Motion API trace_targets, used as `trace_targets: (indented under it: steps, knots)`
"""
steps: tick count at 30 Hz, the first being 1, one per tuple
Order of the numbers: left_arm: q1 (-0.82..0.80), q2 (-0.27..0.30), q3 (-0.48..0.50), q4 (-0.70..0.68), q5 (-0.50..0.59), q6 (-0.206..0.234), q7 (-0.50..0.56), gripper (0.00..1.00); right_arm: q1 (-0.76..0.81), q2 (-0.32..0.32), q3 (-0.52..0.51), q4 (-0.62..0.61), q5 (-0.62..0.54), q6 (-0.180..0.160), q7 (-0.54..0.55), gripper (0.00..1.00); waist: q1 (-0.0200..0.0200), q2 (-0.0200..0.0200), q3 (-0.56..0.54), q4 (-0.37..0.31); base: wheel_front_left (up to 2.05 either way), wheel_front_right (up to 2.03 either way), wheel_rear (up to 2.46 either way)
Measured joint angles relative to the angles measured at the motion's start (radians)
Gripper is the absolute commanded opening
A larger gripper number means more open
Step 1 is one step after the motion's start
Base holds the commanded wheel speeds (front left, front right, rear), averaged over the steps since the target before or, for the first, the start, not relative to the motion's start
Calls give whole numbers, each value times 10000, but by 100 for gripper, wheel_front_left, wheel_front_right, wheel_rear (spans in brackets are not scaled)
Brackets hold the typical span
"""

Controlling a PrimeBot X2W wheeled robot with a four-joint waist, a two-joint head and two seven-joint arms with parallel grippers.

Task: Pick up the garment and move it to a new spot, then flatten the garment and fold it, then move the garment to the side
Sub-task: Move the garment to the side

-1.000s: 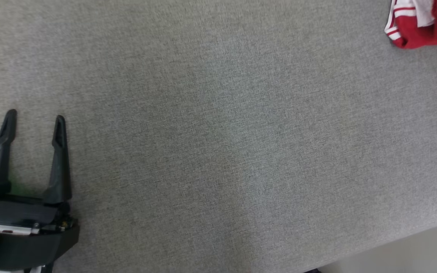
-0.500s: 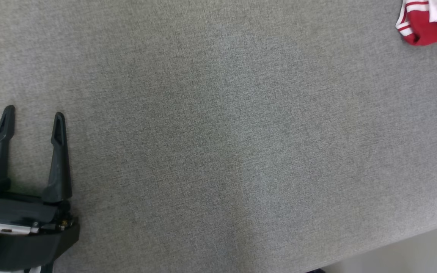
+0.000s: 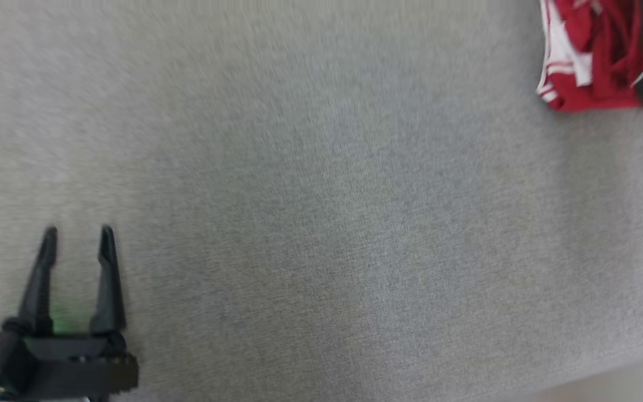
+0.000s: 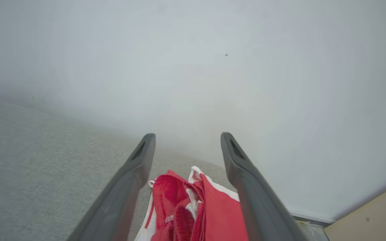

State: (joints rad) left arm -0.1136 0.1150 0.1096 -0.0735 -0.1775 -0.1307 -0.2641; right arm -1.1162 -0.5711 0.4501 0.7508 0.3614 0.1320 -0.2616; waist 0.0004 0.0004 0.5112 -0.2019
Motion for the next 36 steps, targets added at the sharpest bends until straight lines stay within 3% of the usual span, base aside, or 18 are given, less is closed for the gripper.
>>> trace_targets:
  steps: [7, 22, 36]
  knots:
    - [673, -297, -27, 468, 81, 0, 2, 100, 3397, 1310, -1576, -2163, -408, 0, -19, 100, -3, -1, -1434, 382, 0, 0, 0]
    - [858, -514, -61, 1528, -2, -2, 0, 100, 9207, 3611, -4098, -4966, -1122, 0, 159, 100, -6, -4, -3746, 1699, 0, 0, 0]
    - [1110, -568, -6, 2339, 12, -4, 0, 100, 11225, 4571, -4397, -6220, -1526, 0, 516, 100, -5, -5, -4712, 2232, 0, 0, 0]
